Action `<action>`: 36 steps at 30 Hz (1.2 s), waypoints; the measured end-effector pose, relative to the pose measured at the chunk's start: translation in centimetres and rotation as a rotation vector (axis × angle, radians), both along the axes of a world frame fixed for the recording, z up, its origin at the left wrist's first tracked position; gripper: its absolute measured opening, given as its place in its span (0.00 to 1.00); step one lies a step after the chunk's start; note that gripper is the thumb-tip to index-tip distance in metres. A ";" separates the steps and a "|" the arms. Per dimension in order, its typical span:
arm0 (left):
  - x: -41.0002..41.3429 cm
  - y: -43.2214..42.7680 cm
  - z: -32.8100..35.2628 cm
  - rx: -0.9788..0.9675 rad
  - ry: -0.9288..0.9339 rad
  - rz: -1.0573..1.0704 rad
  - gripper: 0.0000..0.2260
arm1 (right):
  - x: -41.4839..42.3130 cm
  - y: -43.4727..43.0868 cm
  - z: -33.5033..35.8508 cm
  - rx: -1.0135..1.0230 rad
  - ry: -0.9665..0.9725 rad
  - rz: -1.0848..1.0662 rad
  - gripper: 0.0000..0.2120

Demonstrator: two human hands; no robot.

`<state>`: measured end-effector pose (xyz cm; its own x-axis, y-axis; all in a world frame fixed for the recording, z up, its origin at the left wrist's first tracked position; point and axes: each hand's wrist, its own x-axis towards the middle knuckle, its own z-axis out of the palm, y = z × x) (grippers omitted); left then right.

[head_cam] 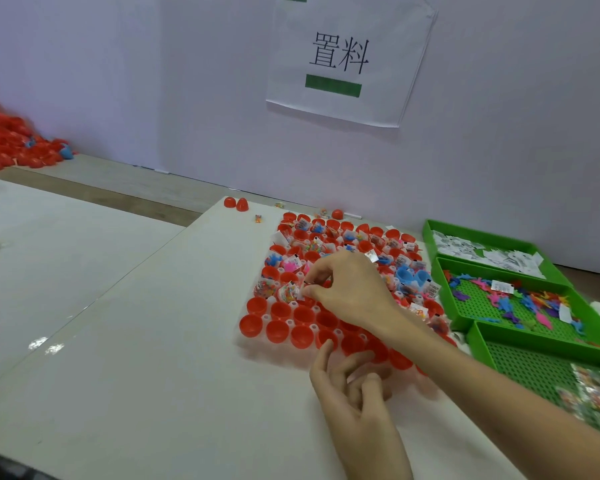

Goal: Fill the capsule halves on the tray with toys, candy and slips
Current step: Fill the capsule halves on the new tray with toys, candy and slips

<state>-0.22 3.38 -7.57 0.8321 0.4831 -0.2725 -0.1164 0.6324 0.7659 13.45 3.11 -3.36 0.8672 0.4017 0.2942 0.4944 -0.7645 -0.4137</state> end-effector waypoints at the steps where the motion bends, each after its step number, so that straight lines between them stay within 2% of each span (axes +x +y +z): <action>1: -0.1 0.0 0.0 -0.009 -0.009 0.013 0.26 | 0.0 0.1 0.0 -0.009 0.008 -0.001 0.06; 10: -0.3 0.4 0.2 -0.045 -0.026 0.044 0.29 | 0.0 0.8 0.0 -0.066 0.111 -0.025 0.05; 15: -0.4 0.5 0.4 -0.060 -0.030 0.051 0.29 | -0.1 0.4 0.6 -0.072 0.138 -0.003 0.09; 21: -0.5 0.5 0.3 -0.023 -0.067 0.029 0.28 | 0.3 -2.7 2.0 0.048 0.205 0.022 0.13; 25: -0.7 0.4 0.3 0.021 -0.093 0.015 0.26 | 1.9 -8.0 3.0 0.148 0.024 -0.153 0.03; 28: -0.8 0.3 0.3 0.057 -0.110 0.005 0.25 | 4.0 -13.9 3.0 0.095 -0.065 -0.371 0.03; 30: -0.9 0.3 0.3 0.092 -0.121 0.000 0.24 | 5.1 -18.5 2.3 -0.003 -0.005 -0.543 0.05; 32: -0.9 0.2 0.2 0.124 -0.130 0.001 0.23 | 5.6 -22.2 1.1 -0.153 0.111 -0.666 0.12; 34: -0.9 0.2 0.2 0.142 -0.139 0.006 0.23 | 5.6 -24.5 -0.4 -0.227 0.175 -0.690 0.16; 36: -0.8 0.1 0.1 0.156 -0.143 0.003 0.23 | 5.4 -25.5 -1.2 -0.187 0.134 -0.692 0.12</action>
